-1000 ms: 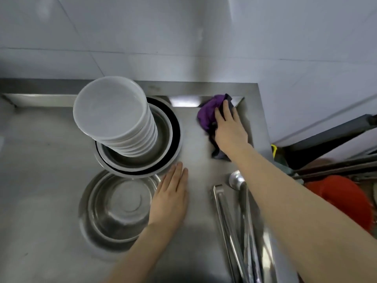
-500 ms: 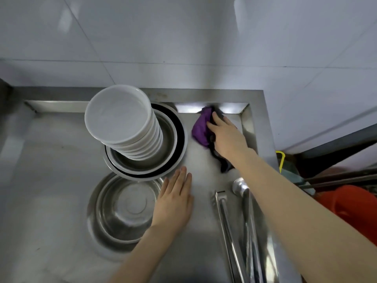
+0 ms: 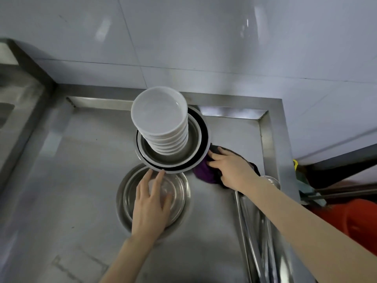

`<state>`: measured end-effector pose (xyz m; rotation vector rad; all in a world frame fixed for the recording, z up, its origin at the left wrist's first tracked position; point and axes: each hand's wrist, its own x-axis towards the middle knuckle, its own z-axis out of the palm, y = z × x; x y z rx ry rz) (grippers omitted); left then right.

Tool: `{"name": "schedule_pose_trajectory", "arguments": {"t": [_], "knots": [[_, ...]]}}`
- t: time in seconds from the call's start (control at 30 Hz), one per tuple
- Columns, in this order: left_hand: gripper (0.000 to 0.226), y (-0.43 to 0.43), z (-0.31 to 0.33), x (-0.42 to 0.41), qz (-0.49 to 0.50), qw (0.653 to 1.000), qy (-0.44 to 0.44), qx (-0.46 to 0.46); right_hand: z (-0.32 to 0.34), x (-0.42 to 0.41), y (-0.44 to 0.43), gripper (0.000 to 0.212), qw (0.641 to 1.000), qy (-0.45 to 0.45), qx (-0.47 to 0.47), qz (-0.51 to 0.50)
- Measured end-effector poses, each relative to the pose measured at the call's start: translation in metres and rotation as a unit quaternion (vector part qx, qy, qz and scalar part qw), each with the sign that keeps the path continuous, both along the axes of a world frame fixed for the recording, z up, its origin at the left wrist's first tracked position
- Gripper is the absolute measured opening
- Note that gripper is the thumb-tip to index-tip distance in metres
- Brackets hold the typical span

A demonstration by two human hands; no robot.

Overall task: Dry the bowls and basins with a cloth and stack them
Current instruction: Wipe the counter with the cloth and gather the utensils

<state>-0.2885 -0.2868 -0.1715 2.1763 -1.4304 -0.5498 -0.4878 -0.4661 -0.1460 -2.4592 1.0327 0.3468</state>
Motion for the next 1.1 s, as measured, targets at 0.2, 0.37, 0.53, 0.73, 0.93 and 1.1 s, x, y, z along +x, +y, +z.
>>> {"name": "schedule_pose_trajectory", "arguments": {"t": [0.2,0.37,0.53,0.73,0.93,1.1], "knots": [[0.067,0.002,0.002,0.003,-0.079,0.996,0.015,0.028,0.009,0.023,0.039,0.059,0.998,0.059,-0.009,-0.035],[0.06,0.021,0.003,-0.002,-0.188,0.981,0.034,0.031,0.008,0.038,0.086,0.06,0.997,0.045,-0.024,-0.063],[0.065,0.044,-0.014,0.006,-0.272,0.96,-0.006,0.069,-0.006,0.048,0.148,0.051,0.999,0.036,-0.014,-0.037],[0.065,0.095,-0.018,0.008,-0.327,0.941,-0.022,0.082,-0.017,0.035,0.217,0.038,0.994,-0.076,-0.074,-0.029],[0.064,0.119,-0.009,0.017,-0.343,0.932,-0.102,0.062,-0.012,0.031,0.239,0.055,0.979,-0.135,0.074,-0.133],[0.048,0.12,-0.01,0.029,-0.345,0.92,-0.188,0.002,-0.003,0.01,0.249,0.076,0.977,-0.024,-0.157,-0.14]]}}
